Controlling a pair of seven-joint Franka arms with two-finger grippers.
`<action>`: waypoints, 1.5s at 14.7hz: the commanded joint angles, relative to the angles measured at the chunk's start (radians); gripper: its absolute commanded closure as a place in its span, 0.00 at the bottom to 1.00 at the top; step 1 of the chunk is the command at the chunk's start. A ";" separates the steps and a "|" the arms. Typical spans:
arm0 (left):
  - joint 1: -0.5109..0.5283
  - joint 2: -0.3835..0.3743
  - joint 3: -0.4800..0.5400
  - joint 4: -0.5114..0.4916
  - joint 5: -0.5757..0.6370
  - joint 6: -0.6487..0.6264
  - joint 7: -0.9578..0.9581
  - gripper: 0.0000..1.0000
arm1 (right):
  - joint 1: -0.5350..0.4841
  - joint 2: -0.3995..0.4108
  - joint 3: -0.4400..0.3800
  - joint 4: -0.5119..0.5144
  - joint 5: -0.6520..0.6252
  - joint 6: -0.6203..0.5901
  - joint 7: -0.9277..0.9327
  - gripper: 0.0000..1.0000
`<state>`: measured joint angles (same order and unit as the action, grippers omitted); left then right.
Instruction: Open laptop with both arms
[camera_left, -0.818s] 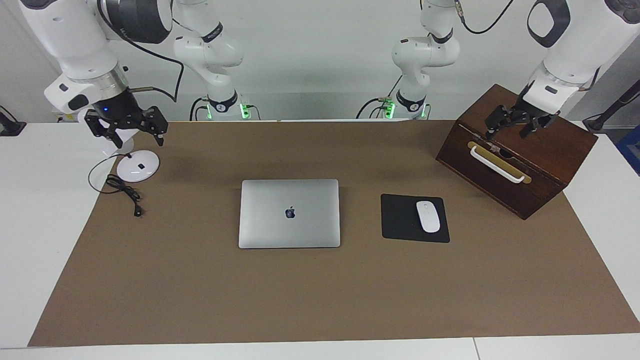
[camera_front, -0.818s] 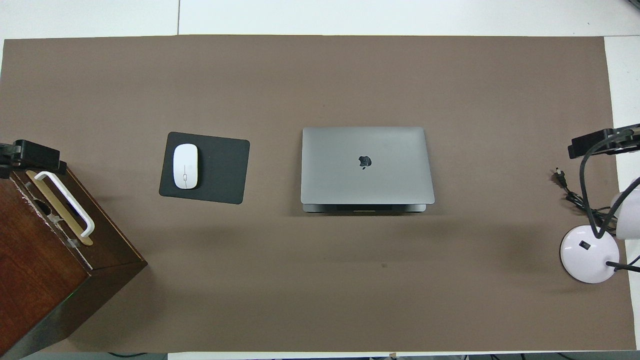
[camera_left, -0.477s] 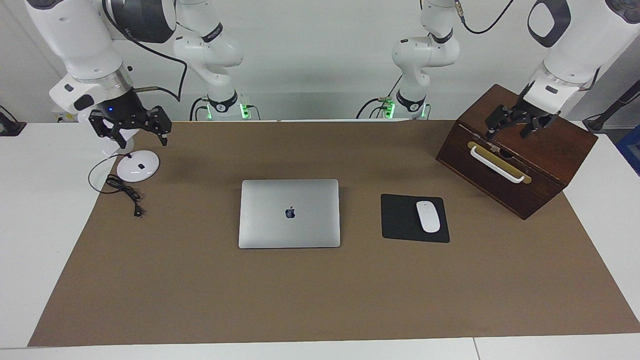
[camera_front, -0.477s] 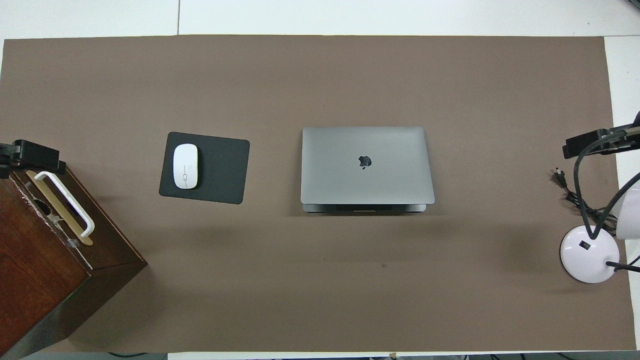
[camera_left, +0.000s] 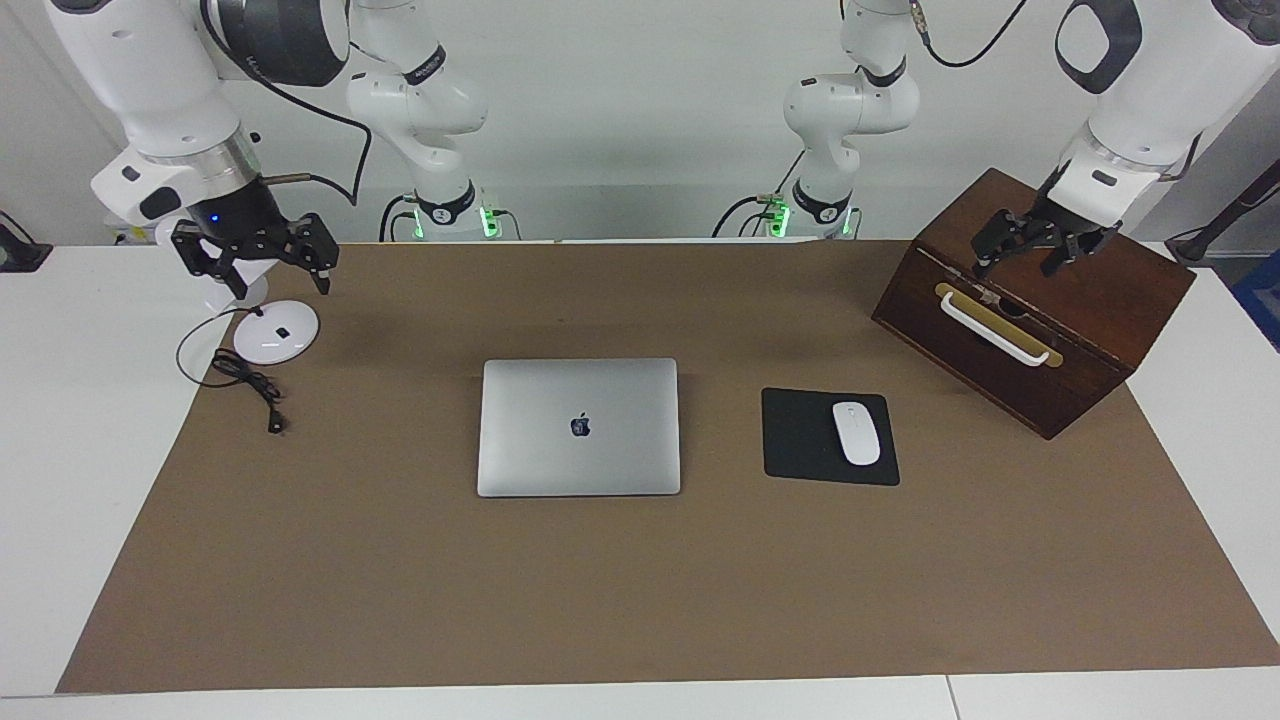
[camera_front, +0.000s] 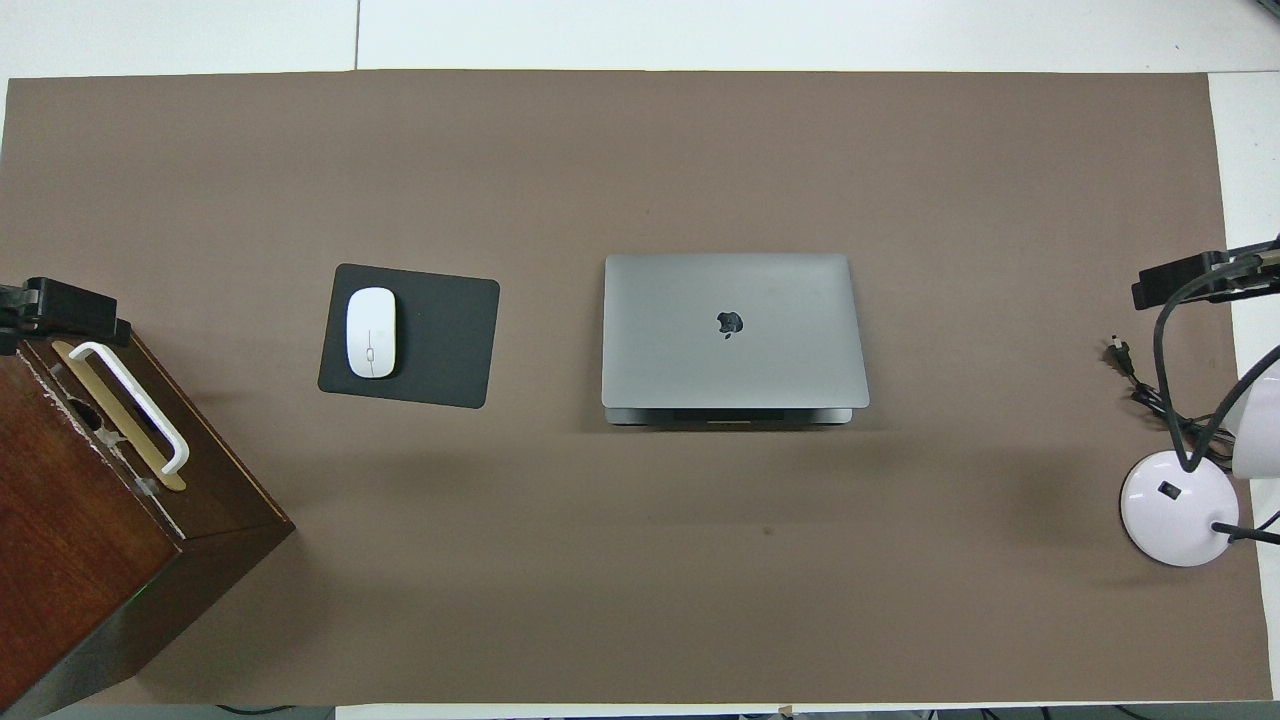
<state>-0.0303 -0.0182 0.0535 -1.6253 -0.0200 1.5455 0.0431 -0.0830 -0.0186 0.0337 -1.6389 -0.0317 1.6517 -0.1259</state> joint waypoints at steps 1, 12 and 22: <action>0.009 -0.032 -0.008 -0.033 0.018 0.027 -0.005 0.00 | -0.011 -0.024 0.006 -0.033 0.010 0.025 -0.003 0.00; -0.005 -0.032 -0.009 -0.036 0.018 0.080 -0.014 1.00 | -0.014 -0.024 0.002 -0.032 0.010 0.025 -0.006 0.00; 0.000 -0.051 -0.011 -0.088 -0.001 0.151 -0.009 1.00 | -0.009 -0.024 0.002 -0.032 0.010 0.026 -0.001 0.00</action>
<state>-0.0310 -0.0249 0.0476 -1.6370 -0.0205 1.6422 0.0402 -0.0844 -0.0187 0.0300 -1.6390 -0.0317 1.6521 -0.1259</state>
